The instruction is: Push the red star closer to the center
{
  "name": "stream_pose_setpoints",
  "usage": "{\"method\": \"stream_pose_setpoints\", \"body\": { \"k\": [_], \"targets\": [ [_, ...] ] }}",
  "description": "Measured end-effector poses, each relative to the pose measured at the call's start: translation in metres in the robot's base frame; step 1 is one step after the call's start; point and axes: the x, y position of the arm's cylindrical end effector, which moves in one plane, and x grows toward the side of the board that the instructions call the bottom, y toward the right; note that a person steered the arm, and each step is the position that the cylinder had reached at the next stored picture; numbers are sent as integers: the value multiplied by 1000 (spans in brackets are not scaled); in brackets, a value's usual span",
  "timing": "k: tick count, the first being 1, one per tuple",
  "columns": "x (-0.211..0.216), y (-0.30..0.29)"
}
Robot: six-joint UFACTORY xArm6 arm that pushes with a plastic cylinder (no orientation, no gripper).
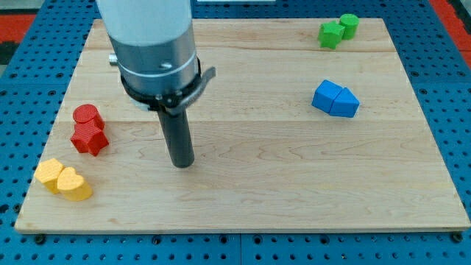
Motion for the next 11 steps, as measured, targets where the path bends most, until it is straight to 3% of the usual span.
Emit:
{"method": "stream_pose_setpoints", "body": {
  "k": [1,2,4,5,6,9,11],
  "targets": [
    [-12,6],
    [-87,-7],
    [-212,-148],
    [-242,-224],
    [-242,-224],
    [-58,-207],
    [-23,-155]
  ]
}}
